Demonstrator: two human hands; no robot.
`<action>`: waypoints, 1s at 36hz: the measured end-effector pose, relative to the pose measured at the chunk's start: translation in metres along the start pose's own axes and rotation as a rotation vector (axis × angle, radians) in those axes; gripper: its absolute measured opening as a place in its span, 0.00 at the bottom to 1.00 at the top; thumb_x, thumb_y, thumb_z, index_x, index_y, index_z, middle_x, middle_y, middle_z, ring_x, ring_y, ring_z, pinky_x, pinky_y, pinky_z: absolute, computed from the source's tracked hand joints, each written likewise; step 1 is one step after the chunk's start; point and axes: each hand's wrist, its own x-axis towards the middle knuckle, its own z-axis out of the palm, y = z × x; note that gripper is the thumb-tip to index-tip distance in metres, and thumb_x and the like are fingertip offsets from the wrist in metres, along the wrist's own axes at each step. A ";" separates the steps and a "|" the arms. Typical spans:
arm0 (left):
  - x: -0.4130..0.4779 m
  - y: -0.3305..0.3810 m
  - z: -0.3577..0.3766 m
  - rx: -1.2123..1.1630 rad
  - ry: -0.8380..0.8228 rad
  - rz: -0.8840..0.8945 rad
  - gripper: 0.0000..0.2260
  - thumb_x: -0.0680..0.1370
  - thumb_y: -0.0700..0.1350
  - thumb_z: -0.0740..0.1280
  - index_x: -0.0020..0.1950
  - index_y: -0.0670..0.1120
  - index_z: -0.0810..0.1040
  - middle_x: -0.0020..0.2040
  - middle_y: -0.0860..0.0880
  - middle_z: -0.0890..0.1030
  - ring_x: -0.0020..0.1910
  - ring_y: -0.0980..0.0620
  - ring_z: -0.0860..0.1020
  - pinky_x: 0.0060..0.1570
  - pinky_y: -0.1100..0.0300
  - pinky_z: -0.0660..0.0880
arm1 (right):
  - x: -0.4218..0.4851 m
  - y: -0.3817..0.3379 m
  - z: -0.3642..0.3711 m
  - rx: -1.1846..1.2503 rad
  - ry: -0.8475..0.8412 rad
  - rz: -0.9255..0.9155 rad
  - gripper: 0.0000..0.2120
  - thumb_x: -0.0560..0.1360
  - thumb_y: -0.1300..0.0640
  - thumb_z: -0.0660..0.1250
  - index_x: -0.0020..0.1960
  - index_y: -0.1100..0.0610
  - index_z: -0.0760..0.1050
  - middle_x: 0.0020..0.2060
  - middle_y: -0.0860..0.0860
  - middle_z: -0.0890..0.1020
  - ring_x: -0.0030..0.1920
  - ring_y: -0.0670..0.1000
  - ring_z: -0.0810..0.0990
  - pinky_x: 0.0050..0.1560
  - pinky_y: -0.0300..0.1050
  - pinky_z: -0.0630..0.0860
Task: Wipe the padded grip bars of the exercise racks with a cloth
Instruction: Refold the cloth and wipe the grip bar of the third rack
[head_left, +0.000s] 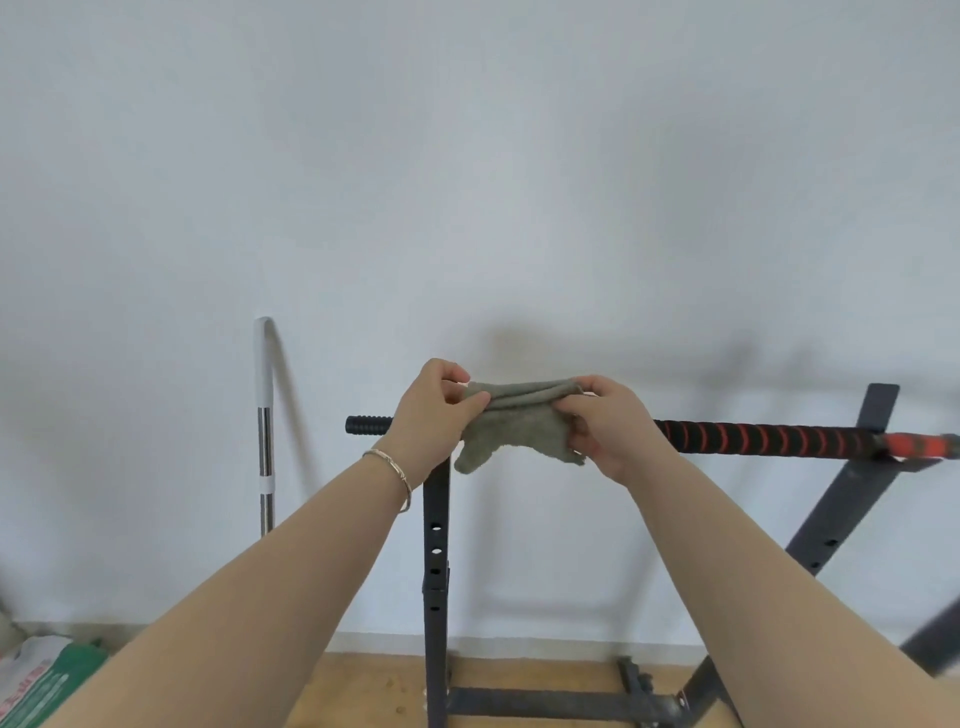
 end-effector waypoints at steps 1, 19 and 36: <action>0.001 0.001 0.003 0.028 0.001 0.014 0.10 0.76 0.49 0.71 0.52 0.55 0.72 0.47 0.53 0.81 0.40 0.59 0.79 0.34 0.67 0.73 | 0.003 -0.002 -0.005 -0.011 0.016 0.000 0.12 0.77 0.70 0.65 0.60 0.65 0.75 0.50 0.63 0.82 0.45 0.61 0.83 0.45 0.54 0.79; 0.033 -0.020 0.000 0.933 -0.088 0.283 0.09 0.80 0.52 0.65 0.53 0.48 0.78 0.45 0.52 0.80 0.48 0.50 0.75 0.48 0.54 0.73 | 0.056 0.041 0.006 -1.767 -0.210 -0.755 0.27 0.77 0.29 0.54 0.56 0.52 0.69 0.41 0.47 0.76 0.40 0.52 0.76 0.37 0.48 0.72; 0.043 -0.022 -0.002 0.748 -0.266 0.110 0.08 0.78 0.46 0.67 0.52 0.52 0.86 0.47 0.54 0.84 0.46 0.55 0.78 0.44 0.65 0.71 | 0.087 0.038 0.008 -1.757 -0.259 -0.692 0.23 0.85 0.43 0.45 0.53 0.54 0.75 0.27 0.48 0.70 0.27 0.50 0.69 0.34 0.48 0.69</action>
